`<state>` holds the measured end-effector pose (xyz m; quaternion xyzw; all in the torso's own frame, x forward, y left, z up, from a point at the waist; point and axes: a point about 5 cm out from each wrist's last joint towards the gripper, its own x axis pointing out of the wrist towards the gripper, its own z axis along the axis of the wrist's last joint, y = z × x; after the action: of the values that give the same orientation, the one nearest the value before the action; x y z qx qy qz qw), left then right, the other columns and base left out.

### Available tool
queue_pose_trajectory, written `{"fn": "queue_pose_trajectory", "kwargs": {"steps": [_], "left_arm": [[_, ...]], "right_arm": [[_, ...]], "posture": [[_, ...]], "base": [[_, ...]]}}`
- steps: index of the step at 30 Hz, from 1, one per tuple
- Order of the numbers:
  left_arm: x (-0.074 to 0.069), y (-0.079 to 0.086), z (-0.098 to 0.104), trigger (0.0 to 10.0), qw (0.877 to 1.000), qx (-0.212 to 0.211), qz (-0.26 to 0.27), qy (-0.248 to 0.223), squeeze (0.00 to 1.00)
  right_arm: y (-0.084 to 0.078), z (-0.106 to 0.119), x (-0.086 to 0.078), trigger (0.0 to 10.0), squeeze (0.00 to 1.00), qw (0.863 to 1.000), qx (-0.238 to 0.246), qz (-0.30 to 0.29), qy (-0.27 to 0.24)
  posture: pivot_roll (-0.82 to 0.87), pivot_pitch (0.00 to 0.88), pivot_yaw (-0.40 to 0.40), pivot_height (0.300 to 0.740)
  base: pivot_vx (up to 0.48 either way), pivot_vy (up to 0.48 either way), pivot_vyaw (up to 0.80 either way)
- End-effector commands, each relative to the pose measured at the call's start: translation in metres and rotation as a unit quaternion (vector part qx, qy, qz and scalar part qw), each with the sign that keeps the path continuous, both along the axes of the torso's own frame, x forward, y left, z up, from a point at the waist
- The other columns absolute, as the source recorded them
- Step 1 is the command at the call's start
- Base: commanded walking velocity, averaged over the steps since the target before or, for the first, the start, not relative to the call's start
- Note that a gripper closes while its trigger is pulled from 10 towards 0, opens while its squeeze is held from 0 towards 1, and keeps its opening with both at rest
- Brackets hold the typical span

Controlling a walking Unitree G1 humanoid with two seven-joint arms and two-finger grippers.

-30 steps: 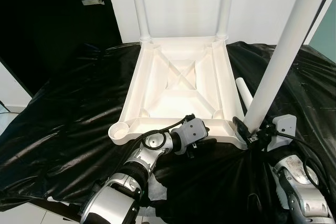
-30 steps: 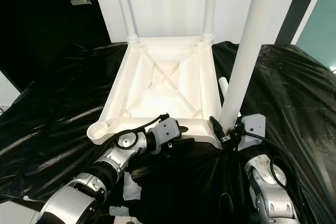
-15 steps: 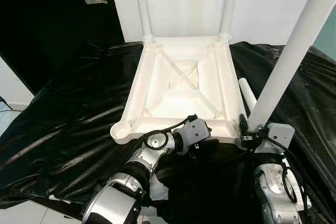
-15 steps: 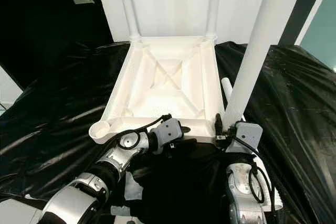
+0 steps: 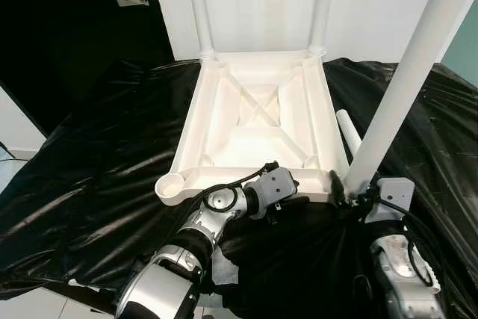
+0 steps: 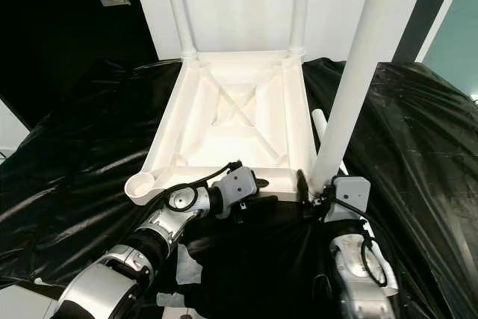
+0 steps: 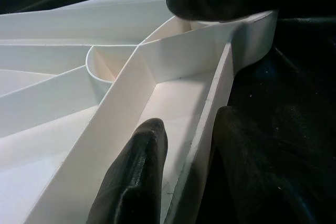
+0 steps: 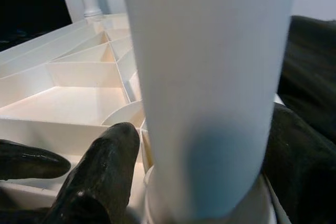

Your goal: Building children table

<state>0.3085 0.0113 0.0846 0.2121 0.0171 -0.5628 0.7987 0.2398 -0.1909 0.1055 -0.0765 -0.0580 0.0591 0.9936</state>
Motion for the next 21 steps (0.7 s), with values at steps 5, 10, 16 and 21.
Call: {"fn": "queue_pose_trajectory", "kwargs": {"steps": [5,10,16,21], "left_arm": [[-0.003,0.009,-0.021,10.0,0.998,0.028,0.04,0.042,0.0],[-0.003,0.01,-0.022,10.0,0.998,0.029,0.042,0.043,0.0],[-0.004,0.009,-0.023,10.0,0.998,0.028,0.041,0.044,0.0],[-0.006,0.007,-0.024,10.0,0.998,0.028,0.038,0.046,0.0]], "right_arm": [[-0.025,0.01,0.003,10.0,0.0,0.998,-0.024,0.05,0.015],[-0.03,0.011,0.0,10.0,0.0,0.995,-0.032,0.084,0.032],[-0.02,0.006,-0.001,0.0,0.0,0.994,-0.022,0.103,0.036],[-0.01,-0.006,-0.004,0.0,0.0,0.994,0.016,0.091,0.051]], "posture": [[-0.1,0.0,0.049,0.74],[-0.1,0.0,0.05,0.74],[-0.1,0.0,0.048,0.74],[-0.1,0.0,0.043,0.74]], "base": [[0.0,0.0,0.0],[0.0,0.0,0.0],[0.0,0.0,0.0],[0.0,0.0,0.0]]}}
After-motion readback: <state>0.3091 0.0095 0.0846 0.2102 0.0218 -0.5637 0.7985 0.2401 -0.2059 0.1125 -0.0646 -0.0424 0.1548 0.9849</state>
